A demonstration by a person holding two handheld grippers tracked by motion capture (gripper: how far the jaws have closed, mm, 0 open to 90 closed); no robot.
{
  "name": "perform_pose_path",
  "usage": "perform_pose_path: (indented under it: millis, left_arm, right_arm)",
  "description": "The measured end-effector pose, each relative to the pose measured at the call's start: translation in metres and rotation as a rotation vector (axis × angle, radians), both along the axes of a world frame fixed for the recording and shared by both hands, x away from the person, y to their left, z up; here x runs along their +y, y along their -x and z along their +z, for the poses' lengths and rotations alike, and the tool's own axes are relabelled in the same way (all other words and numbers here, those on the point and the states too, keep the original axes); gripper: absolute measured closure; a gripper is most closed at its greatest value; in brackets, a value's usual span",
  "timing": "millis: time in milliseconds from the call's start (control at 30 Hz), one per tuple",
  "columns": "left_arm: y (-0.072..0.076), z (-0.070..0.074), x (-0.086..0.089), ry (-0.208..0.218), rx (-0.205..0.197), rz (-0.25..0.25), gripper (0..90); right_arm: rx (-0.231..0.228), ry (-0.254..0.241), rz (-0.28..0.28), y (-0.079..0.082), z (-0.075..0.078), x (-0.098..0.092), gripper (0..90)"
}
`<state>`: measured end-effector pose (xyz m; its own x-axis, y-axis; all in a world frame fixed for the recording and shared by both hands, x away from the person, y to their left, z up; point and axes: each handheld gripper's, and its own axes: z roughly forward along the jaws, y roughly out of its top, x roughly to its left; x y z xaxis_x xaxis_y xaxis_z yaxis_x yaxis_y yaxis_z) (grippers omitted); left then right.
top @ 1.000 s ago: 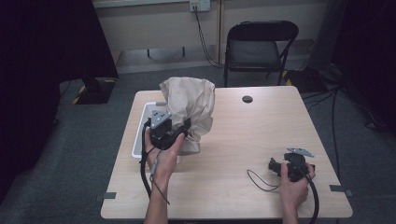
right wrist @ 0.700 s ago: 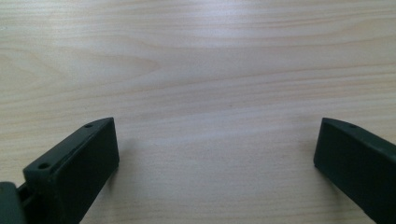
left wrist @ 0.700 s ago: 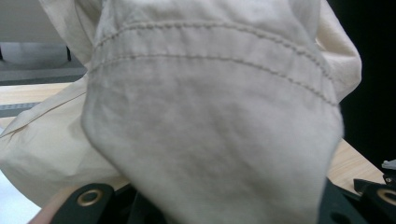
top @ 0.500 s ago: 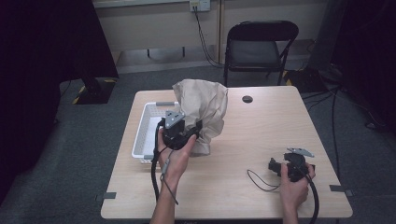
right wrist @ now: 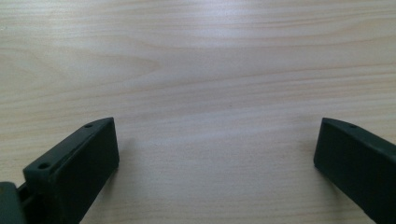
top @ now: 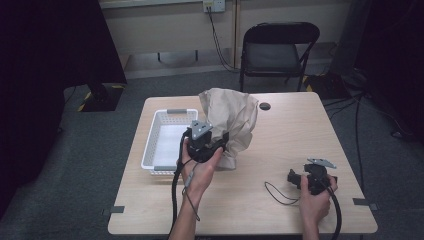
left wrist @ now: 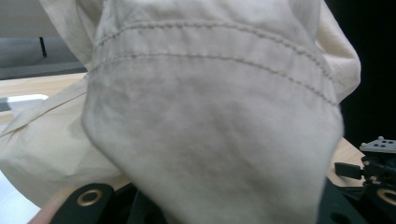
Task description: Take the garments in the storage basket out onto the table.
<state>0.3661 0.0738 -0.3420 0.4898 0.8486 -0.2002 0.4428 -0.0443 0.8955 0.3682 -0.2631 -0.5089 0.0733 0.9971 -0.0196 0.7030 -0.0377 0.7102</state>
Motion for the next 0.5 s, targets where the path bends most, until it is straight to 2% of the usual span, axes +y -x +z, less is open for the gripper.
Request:
perform_pose_path:
  millis: [100, 200, 333, 500]
  left_arm:
    - [0.000, -0.002, -0.006, -0.005, 0.002, -0.008, 72.1]
    - [-0.001, -0.003, -0.013, -0.035, -0.015, -0.001, 72.0]
    - [-0.005, -0.006, -0.018, -0.021, 0.001, -0.013, 72.1]
    - [-0.008, -0.011, -0.028, -0.028, 0.014, -0.027, 72.1]
  right_arm:
    - [0.000, 0.000, 0.000, 0.000, 0.000, 0.000, 0.0]
    - [0.000, 0.000, 0.000, 0.000, 0.000, 0.000, 0.0]
    - [0.000, 0.000, 0.000, 0.000, 0.000, 0.000, 0.0]
    - [0.000, 0.000, 0.000, 0.000, 0.000, 0.000, 0.0]
